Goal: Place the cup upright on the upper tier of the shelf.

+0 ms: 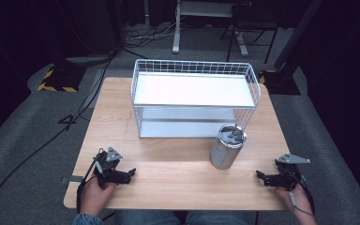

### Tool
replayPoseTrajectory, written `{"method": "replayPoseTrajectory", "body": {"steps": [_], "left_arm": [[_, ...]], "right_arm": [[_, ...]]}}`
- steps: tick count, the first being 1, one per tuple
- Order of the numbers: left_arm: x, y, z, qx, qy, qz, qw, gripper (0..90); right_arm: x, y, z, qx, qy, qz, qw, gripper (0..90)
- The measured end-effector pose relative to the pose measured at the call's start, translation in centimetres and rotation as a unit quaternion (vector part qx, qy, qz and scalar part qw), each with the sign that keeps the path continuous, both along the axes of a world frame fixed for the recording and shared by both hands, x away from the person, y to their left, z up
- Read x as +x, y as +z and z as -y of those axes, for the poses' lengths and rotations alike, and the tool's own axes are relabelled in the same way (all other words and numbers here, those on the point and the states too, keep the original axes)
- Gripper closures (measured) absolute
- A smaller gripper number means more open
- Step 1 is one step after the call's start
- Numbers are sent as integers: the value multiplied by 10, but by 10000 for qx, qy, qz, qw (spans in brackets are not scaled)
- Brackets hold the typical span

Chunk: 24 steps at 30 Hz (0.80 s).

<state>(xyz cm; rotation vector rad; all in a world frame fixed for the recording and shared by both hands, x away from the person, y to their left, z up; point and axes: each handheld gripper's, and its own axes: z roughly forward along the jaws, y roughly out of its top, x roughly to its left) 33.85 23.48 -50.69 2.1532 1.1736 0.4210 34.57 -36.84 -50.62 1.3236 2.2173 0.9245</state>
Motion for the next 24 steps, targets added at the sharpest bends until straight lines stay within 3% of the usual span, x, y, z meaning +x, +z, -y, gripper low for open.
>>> {"method": "replayPoseTrajectory", "body": {"steps": [2, 9, 15, 24], "left_arm": [[0, 0, 0, -7, 16, -20, 10000, 9], [2, 0, 0, 2, 56, -6, 10000, 9], [2, 0, 0, -6, 69, -14, 10000, 9], [2, 0, 0, -5, 71, -13, 10000, 9]], "right_arm": [[-1, 0, 1, 6, -91, -19, 10000, 6], [-2, 4, 5, -20, 65, -190, 9998, 5], [-5, 19, 6, 75, 80, 61, 9999, 0], [-14, 42, -6, 225, 217, 199, 9993, 0]]}}
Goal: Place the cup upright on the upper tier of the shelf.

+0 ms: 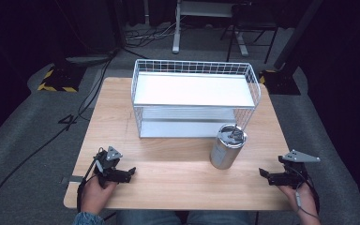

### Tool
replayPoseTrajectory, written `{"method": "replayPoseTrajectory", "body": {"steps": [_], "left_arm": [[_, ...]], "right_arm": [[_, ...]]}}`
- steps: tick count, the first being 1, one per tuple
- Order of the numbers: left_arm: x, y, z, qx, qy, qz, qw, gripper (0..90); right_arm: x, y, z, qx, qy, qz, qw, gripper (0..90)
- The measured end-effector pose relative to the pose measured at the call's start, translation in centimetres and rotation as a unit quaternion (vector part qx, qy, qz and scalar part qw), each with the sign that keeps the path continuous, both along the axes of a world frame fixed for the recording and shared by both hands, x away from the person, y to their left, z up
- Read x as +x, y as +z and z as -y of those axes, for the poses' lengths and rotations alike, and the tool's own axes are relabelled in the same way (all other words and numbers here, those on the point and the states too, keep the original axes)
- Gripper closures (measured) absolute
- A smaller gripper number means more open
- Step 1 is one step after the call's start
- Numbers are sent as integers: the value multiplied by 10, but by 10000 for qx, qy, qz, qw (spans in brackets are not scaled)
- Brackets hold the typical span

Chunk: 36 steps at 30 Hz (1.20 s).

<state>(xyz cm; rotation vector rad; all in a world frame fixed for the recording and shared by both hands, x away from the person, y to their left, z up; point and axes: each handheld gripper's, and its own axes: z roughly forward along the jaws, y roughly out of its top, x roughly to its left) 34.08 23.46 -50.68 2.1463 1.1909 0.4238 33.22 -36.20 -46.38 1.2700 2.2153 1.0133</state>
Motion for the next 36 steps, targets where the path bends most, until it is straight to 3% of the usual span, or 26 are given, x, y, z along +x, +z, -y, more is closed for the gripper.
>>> {"method": "replayPoseTrajectory", "body": {"steps": [14, 22, 36], "left_arm": [[0, 0, 0, 8, -6, 3, 10000, 9], [0, 0, 0, 8, -6, 3, 10000, 9], [0, 0, 0, 7, -3, 3, 10000, 9]], "right_arm": [[-11, 43, -27, 173, 495, 370, 9979, 0], [-7, 51, -39, 79, 644, 426, 9970, 0], [10, 60, -82, 132, 1221, 449, 9914, 0]]}}
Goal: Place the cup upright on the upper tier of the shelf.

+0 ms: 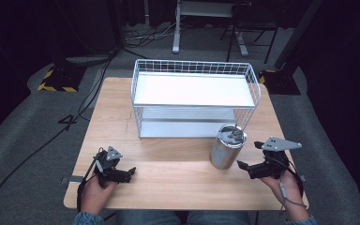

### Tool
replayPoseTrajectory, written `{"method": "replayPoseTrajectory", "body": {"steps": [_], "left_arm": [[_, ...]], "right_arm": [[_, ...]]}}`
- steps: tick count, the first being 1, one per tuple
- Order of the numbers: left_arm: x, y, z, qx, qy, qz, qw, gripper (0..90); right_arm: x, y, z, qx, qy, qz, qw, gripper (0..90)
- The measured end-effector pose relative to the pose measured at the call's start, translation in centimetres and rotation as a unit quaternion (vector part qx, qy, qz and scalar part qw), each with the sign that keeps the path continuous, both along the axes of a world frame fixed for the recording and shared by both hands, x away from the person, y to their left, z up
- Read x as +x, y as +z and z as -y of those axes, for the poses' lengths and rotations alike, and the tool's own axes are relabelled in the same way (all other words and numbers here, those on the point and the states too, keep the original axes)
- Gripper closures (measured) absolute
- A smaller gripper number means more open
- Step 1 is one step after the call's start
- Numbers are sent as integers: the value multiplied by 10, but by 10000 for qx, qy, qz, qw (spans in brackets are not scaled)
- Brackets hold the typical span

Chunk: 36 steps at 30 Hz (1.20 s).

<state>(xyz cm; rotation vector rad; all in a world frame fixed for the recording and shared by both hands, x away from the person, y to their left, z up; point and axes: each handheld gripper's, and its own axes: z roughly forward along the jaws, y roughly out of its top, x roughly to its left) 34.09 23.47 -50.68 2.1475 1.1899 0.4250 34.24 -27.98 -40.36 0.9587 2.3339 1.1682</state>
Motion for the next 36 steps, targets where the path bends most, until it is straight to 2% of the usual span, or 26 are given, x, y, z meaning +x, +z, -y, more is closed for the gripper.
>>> {"method": "replayPoseTrajectory", "body": {"steps": [13, 23, 36], "left_arm": [[0, 0, 0, -6, 2, -5, 10000, 9], [0, 0, 0, -7, 3, -4, 10000, 9], [0, 0, 0, 3, 2, -12, 10000, 9]], "right_arm": [[17, -5, -23, 223, 260, -101, 9994, 0], [35, -18, -35, 390, 180, -65, 9991, 0], [47, -34, -43, 761, 181, 64, 9969, 1]]}}
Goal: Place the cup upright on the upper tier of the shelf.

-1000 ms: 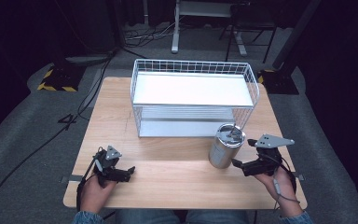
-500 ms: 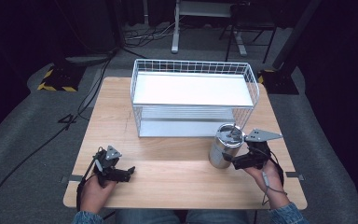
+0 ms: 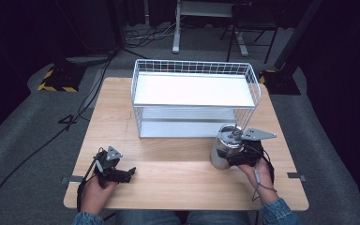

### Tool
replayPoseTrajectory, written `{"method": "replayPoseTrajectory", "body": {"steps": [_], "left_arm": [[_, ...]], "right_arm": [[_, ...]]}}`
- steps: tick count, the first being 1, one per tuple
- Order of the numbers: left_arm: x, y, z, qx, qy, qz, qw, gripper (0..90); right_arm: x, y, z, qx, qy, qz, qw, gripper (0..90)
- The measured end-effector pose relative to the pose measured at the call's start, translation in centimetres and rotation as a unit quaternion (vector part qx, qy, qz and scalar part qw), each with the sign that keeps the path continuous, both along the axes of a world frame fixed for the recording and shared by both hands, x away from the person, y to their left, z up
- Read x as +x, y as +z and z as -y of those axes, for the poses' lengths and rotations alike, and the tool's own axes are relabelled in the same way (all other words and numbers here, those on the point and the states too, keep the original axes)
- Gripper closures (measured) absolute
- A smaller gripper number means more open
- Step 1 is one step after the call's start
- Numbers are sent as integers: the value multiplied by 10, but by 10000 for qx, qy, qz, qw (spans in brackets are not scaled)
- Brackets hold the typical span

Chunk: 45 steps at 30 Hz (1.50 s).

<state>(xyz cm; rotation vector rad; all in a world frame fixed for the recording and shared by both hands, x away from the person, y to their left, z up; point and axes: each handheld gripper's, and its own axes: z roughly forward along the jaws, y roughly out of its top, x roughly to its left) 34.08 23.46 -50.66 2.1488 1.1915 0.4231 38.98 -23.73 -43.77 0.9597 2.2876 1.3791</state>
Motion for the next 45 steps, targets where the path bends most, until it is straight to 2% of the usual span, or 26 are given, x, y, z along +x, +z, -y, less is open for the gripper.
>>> {"method": "replayPoseTrajectory", "body": {"steps": [15, 27, 29, 45], "left_arm": [[0, 0, 0, -6, 0, 9, 10000, 9], [0, 0, 0, -9, 1, 8, 10000, 9], [0, 0, 0, -10, 1, 8, 10000, 9], [0, 0, 0, -9, 2, 9, 10000, 9]], "right_arm": [[0, -2, -2, -105, 13, 126, 9999, 26], [-2, 7, -5, -265, 20, 30, 9996, 34], [-4, 15, -6, -332, 40, 44, 9994, 34], [-11, 58, -6, -284, 141, 102, 9994, 35]]}}
